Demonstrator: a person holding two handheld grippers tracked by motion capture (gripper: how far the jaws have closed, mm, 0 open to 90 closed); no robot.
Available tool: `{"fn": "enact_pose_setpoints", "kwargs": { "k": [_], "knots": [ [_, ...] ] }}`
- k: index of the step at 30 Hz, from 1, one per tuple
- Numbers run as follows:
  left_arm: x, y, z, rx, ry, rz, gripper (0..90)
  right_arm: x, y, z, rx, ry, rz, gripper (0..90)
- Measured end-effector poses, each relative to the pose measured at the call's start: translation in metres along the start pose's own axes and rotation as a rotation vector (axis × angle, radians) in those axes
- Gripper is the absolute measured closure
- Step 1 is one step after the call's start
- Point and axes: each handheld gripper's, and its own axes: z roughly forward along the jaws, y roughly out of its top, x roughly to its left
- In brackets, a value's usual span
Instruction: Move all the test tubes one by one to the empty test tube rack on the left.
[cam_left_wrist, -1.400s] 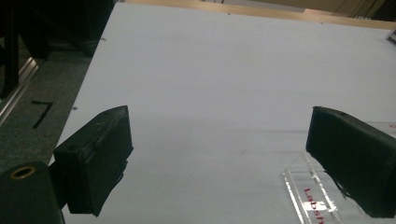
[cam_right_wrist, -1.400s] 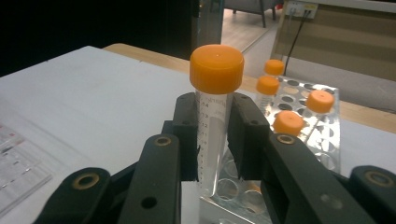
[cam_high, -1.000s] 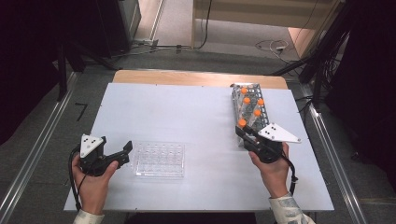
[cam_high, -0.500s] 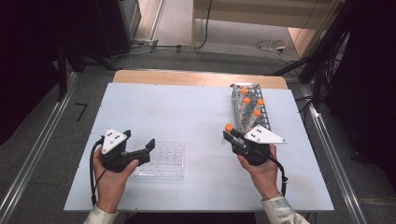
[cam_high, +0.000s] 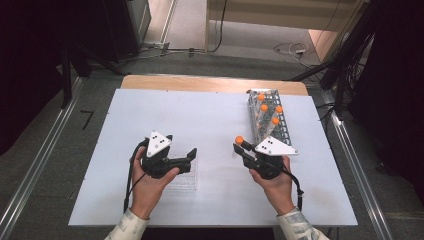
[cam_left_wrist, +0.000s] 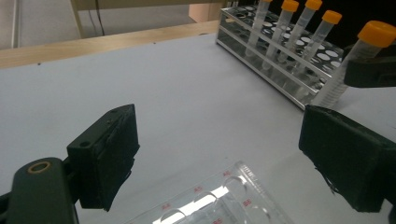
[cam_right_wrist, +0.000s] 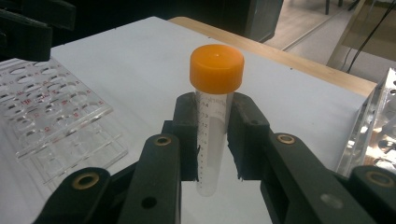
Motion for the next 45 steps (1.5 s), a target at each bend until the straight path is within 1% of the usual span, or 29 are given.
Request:
{"fn": "enact_pose_setpoints", "kwargs": {
  "k": [4,10,12,13,14,15,16,17,18,19,20,21,22,24,28,33,40,42,45],
  "knots": [
    [-0.008,0.003,0.006,0.003,-0.020,0.017,13.5,0.003,-0.001,0.003,0.008,0.011,-0.004,71.9],
    [-0.023,0.010,0.017,0.000,-0.072,0.039,17.8,0.007,-0.002,0.008,0.017,0.026,-0.014,71.9],
    [-0.028,0.013,0.021,-0.002,-0.083,0.048,21.9,0.008,-0.002,0.009,0.022,0.028,-0.014,71.9],
    [-0.030,0.014,0.022,-0.004,-0.089,0.054,21.9,0.008,-0.002,0.009,0.022,0.028,-0.014,71.9],
    [-0.033,0.015,0.023,-0.006,-0.098,0.061,26.6,0.008,-0.002,0.011,0.024,0.033,-0.015,71.9],
    [-0.035,0.017,0.024,-0.008,-0.103,0.070,26.6,0.008,-0.002,0.011,0.024,0.033,-0.015,71.9],
    [-0.038,0.018,0.025,-0.014,-0.113,0.075,32.0,0.010,-0.003,0.013,0.027,0.038,-0.014,71.9],
    [-0.043,0.021,0.026,-0.020,-0.133,0.086,34.3,0.010,-0.003,0.013,0.028,0.041,-0.019,71.9],
    [-0.043,0.021,0.026,-0.020,-0.133,0.086,36.0,0.010,-0.003,0.013,0.028,0.041,-0.019,71.9],
    [-0.048,0.024,0.029,-0.032,-0.146,0.087,37.6,0.012,-0.003,0.014,0.030,0.048,-0.019,71.9],
    [-0.048,0.024,0.029,-0.032,-0.146,0.087,39.5,0.012,-0.003,0.014,0.030,0.048,-0.019,71.9],
    [-0.051,0.025,0.031,-0.037,-0.155,0.087,40.6,0.014,-0.002,0.015,0.027,0.052,-0.020,71.9],
    [-0.051,0.025,0.031,-0.037,-0.155,0.087,41.6,0.014,-0.002,0.015,0.027,0.052,-0.020,71.9],
    [-0.053,0.026,0.034,-0.040,-0.169,0.084,43.1,0.016,-0.002,0.015,0.025,0.057,-0.027,71.9],
    [-0.058,0.026,0.040,-0.035,-0.184,0.093,44.6,0.017,-0.002,0.015,0.025,0.064,-0.027,71.9],
    [-0.060,0.026,0.043,-0.034,-0.188,0.094,46.4,0.019,-0.002,0.016,0.026,0.071,-0.026,71.9],
    [-0.062,0.025,0.047,-0.032,-0.180,0.096,50.7,0.021,-0.001,0.015,0.017,0.079,-0.027,71.9],
    [-0.062,0.024,0.049,-0.023,-0.195,0.097,54.7,0.021,-0.001,0.015,0.017,0.081,-0.029,71.9],
    [-0.063,0.024,0.049,-0.023,-0.196,0.097,60.8,0.021,-0.001,0.015,0.015,0.081,-0.028,71.9]
  ]
}}
